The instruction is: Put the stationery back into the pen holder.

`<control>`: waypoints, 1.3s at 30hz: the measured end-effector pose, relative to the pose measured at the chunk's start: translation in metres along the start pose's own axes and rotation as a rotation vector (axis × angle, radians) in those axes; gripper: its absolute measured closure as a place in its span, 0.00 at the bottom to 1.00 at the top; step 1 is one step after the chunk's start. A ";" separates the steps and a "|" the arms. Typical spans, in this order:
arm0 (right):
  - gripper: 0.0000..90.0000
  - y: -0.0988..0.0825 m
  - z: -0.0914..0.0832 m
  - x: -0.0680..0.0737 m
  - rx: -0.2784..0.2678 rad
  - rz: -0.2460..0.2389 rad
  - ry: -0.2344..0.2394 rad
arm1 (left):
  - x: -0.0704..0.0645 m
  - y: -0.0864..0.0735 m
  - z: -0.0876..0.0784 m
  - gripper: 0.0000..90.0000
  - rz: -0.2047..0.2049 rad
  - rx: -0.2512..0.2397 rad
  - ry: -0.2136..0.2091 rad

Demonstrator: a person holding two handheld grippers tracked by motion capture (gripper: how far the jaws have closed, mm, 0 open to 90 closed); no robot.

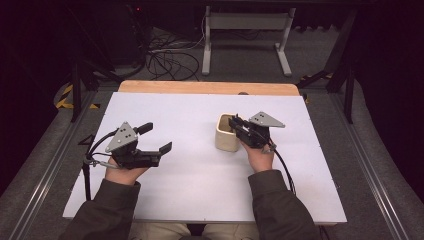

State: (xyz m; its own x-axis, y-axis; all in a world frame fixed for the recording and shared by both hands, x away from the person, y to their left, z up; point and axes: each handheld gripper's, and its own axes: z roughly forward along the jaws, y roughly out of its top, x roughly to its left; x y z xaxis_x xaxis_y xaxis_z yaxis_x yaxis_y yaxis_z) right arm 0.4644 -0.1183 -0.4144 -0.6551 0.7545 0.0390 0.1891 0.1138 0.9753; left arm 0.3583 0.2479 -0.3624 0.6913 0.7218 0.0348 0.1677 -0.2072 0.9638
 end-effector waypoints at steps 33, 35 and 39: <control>0.41 0.004 -0.004 0.001 -0.045 0.033 0.040 | 0.002 0.000 -0.003 0.12 -0.009 -0.007 -0.003; 0.39 0.005 -0.004 0.002 -0.047 0.030 0.044 | 0.002 0.000 -0.003 0.12 -0.008 -0.007 -0.003; 0.33 0.006 -0.005 0.003 -0.053 0.027 0.054 | 0.003 0.000 -0.002 0.12 -0.008 -0.004 -0.005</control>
State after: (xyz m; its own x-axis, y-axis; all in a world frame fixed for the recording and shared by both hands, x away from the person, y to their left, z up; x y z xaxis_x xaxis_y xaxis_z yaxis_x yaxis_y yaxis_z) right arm 0.4599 -0.1192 -0.4075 -0.6890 0.7208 0.0758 0.1695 0.0585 0.9838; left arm 0.3588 0.2518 -0.3615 0.6935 0.7199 0.0262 0.1703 -0.1992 0.9650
